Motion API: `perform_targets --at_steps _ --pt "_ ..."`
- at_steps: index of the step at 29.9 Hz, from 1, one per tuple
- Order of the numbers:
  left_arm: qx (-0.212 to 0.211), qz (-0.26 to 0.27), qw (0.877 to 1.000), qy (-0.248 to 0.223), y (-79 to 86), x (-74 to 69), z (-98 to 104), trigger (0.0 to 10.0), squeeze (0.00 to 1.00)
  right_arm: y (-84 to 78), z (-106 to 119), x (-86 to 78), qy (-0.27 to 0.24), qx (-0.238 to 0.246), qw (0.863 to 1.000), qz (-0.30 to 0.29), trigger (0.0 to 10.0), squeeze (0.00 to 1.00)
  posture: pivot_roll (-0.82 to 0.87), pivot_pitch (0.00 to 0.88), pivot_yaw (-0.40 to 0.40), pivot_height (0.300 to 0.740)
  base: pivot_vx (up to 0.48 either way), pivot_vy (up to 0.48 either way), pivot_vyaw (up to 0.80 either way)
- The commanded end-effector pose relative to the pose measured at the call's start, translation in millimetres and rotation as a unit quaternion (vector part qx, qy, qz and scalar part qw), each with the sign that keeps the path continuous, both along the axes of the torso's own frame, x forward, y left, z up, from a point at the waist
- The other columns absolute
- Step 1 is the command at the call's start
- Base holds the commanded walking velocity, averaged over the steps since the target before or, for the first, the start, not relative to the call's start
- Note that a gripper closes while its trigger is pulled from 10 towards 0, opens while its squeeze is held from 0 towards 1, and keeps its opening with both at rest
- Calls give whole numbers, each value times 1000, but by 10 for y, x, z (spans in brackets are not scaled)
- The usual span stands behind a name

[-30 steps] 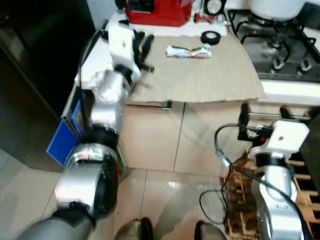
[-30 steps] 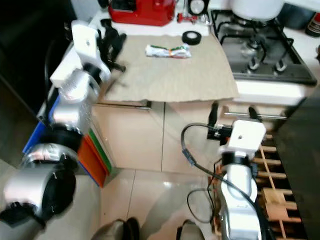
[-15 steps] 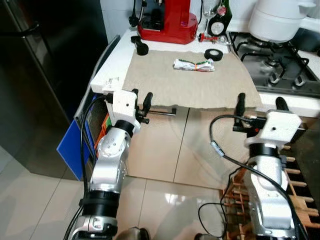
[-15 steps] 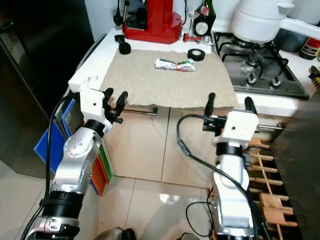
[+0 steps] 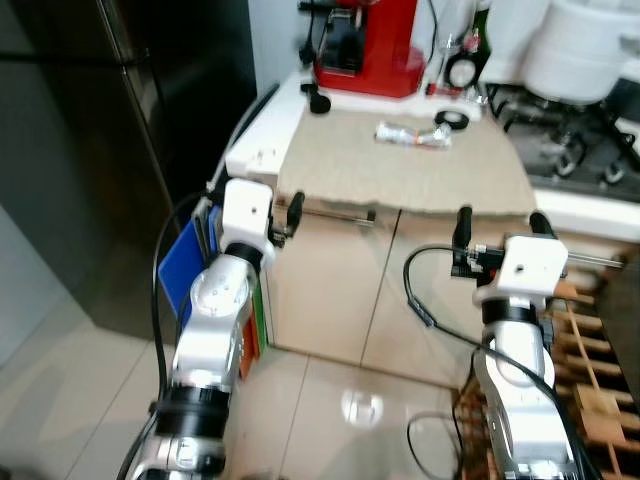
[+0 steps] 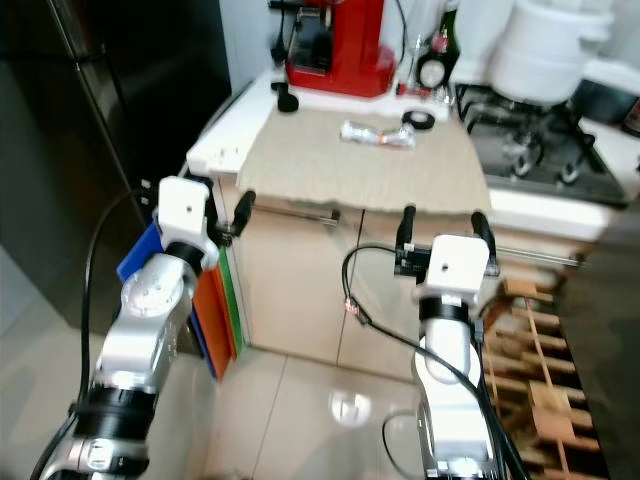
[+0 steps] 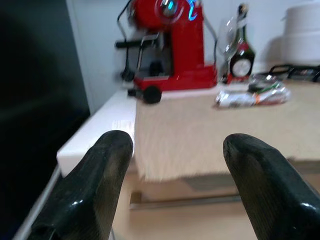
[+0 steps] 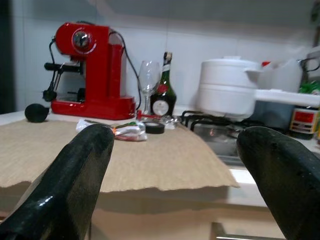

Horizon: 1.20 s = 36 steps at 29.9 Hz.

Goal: Restocking fridge

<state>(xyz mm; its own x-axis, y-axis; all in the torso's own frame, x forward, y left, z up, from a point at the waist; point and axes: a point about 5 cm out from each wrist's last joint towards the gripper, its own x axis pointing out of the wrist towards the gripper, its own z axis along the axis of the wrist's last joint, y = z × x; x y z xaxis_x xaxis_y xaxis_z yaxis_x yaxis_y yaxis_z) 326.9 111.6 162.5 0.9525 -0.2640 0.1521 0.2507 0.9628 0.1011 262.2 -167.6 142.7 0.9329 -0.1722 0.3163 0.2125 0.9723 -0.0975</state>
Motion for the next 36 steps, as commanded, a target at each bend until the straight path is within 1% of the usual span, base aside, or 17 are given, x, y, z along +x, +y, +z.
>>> perform_targets --at_steps 1,4,5,6,8,9,10,12,14,16,17,19,21,24,25,30,36 --pt "3 -14 1000 -20 -70 9 102 10000 0 -13 -17 5 0 -2 1000 -4 10000 0 -19 0 37 740 0 0 0" --pt "11 -33 999 12 -33 -26 -81 10000 0 -56 -167 -63 32 -6 999 0 10000 0 -20 0 37 740 0 0 0" --pt "9 -39 996 81 128 -144 -399 10000 0 -161 -320 -201 65 -12 998 -10 10000 0 -28 0 37 740 0 0 0" --pt "9 -39 996 81 128 -144 -399 10000 0 -161 -320 -201 65 -12 998 -10 10000 0 -28 0 37 740 0 0 0" --pt "18 -45 992 119 251 -297 -614 10000 0 -255 -436 -351 90 -24 996 -19 10000 0 -30 0 37 740 0 0 0" --pt "23 -45 991 121 261 -320 -636 10000 0 -273 -453 -376 93 -26 995 -21 10000 0 -33 0 34 740 0 0 0" --pt "23 -45 991 121 261 -320 -636 10000 0 -273 -453 -376 93 -26 995 -21 10000 0 -33 0 34 740 0 0 0" --pt "-2 -48 994 98 162 -289 -531 10000 0 -293 -440 -365 87 -27 996 -24 10000 0 -30 0 30 740 0 0 0" --pt "-2 -51 997 56 86 -239 -392 10000 0 -267 -388 -305 74 -27 997 -22 10000 0 -31 0 29 740 428 0 0" --pt "-2 -50 998 43 63 -220 -349 10000 0 -254 -369 -282 70 -29 997 -20 10000 0 -30 0 29 740 454 0 0" --pt "-21 -48 998 26 19 -173 -245 10000 0 -233 -322 -234 58 -36 998 -17 10000 0 -30 0 27 740 480 0 0" --pt "-18 -47 999 14 5 -154 -199 10000 0 -229 -307 -212 54 -38 998 -16 10000 0 -28 0 28 740 472 0 0" --pt "-9 -54 998 -12 -37 -125 -98 10000 0 -236 -261 -165 44 -40 998 -17 10000 0 -25 0 29 740 472 0 0" --pt "-14 -59 998 -10 -48 -88 -76 10000 0 -235 -236 -121 39 -37 998 -19 10000 0 -23 0 29 740 469 0 0" --pt "0 -62 998 -15 -47 -70 -69 10000 0 -213 -233 -105 37 -36 999 -16 10000 0 -21 0 30 740 472 0 0" --pt "19 -73 997 -11 -55 -16 -63 10000 0 -145 -231 -66 35 -35 999 -7 10000 0 -19 0 33 740 472 0 0" --pt "10 -69 997 -22 -58 46 4 10000 0 -123 -94 56 9 -39 999 -1 10000 0 -18 0 44 740 471 0 0"
